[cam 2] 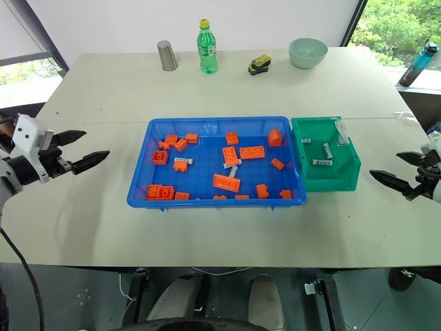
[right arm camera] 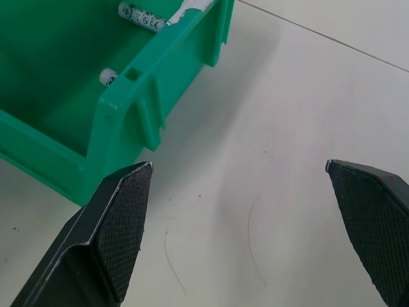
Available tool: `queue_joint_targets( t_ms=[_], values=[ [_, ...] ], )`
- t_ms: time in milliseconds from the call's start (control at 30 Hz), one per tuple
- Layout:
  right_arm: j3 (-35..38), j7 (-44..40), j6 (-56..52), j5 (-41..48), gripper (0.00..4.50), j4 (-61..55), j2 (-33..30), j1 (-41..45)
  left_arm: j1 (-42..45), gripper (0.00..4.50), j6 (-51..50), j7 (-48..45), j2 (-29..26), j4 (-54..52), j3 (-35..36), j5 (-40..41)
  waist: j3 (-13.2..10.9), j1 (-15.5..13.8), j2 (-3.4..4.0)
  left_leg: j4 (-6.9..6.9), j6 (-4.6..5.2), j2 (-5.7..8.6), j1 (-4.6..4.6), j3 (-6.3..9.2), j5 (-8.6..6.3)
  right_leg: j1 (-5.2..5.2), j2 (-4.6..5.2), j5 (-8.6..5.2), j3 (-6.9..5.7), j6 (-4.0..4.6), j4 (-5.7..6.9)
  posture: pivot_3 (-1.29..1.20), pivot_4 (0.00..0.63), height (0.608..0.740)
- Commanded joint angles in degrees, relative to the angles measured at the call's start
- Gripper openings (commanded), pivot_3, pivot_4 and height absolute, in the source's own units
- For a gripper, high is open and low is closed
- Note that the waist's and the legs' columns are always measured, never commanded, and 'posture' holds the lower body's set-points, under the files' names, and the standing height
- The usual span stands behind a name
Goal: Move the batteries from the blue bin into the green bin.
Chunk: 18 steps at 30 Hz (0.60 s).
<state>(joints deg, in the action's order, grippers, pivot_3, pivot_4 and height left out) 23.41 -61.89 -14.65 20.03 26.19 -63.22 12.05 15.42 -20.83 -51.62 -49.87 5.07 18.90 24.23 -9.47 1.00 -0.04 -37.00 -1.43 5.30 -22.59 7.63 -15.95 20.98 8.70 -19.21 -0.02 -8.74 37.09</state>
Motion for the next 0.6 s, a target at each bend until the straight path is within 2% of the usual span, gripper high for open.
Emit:
queue_joint_targets(
  t_ms=[33, 167, 400, 600],
  values=[
    [1.13, 1.29, 1.32, -0.35, 4.47, 0.83, -0.47, 2.28, -0.04, 4.50, 2.82, 1.42, 0.06, -2.31, 1.61, -0.92, -0.01, -0.03, -0.02, 0.00, 0.00, 0.00, -0.01, 0.00, 0.00, 0.01, 0.00, 0.00, 0.00, 0.00, 0.01, 0.00, 0.150, 0.727],
    [0.55, 1.70, 2.62, -1.30, 4.47, 2.26, -0.38, 3.48, 1.24, 4.50, 3.53, 4.36, 0.90, -1.40, 1.57, -1.96, -0.02, -0.14, -0.02, -0.01, -0.01, 0.00, -0.03, -0.01, 0.01, 0.02, 0.00, 0.00, 0.00, 0.00, 0.01, 0.00, 0.150, 0.727],
    [-0.64, 1.85, 4.20, -2.17, 4.47, 3.32, -0.10, 4.88, -0.46, 4.50, 3.10, 3.39, 0.27, -2.96, 1.01, -1.85, -0.02, -0.03, -0.03, -0.03, -0.01, 0.00, -0.06, -0.01, 0.01, 0.06, 0.00, 0.00, 0.00, 0.00, 0.03, 0.00, 0.150, 0.727],
    [-3.81, -1.15, 3.12, -1.76, 4.47, 1.88, -1.32, 9.87, -1.05, 4.50, 0.03, 1.55, 0.63, -7.44, 0.86, 1.36, -0.05, 0.10, 0.01, -0.03, -0.02, -0.02, -0.07, -0.04, 0.01, 0.10, 0.00, 0.00, 0.00, 0.00, 0.06, 0.00, 0.150, 0.727]
  ],
)
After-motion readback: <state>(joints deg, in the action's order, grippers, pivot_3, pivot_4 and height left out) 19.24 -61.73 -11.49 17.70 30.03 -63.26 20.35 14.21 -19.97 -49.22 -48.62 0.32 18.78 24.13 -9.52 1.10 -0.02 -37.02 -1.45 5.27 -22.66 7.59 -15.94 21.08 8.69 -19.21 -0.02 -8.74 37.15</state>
